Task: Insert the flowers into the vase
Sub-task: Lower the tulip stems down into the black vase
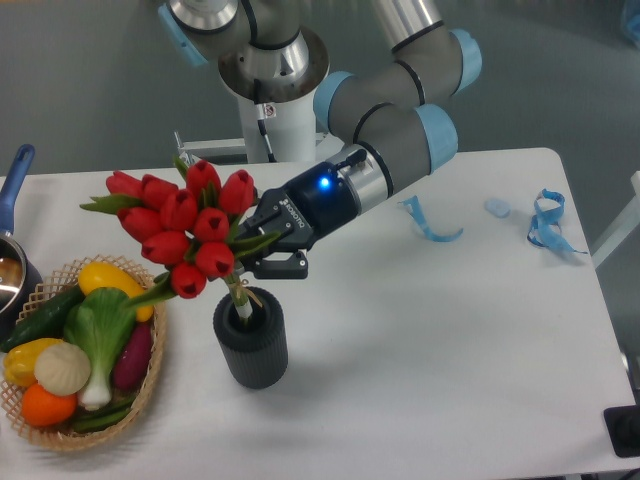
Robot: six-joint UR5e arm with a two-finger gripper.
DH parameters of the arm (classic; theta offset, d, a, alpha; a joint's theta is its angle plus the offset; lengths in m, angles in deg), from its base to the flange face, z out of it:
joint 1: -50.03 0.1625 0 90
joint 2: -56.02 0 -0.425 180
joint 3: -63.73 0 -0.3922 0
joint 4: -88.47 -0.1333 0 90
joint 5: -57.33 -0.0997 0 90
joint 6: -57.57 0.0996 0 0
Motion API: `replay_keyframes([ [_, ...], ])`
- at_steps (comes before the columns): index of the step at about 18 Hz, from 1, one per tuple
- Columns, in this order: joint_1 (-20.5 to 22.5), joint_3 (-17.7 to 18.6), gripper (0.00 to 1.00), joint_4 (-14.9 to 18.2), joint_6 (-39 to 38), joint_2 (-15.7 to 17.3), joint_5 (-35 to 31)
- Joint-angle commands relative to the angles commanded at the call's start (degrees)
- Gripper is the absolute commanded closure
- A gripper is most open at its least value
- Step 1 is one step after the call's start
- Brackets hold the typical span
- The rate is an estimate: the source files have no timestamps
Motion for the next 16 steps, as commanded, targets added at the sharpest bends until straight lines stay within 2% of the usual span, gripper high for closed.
replay_keyframes([
  [5, 0.1, 1.1, 0.79, 0.0, 0.2, -2.1, -0.3],
  [8, 0.3, 1.9, 0.78, 0.0, 4.0, -3.9, -0.4],
  [10, 0.6, 2.8, 0.77, 0.0, 6.9, -4.2, -0.4],
  [16, 0.6, 4.1, 0.77, 0.0, 8.8, -5.5, -1.4],
])
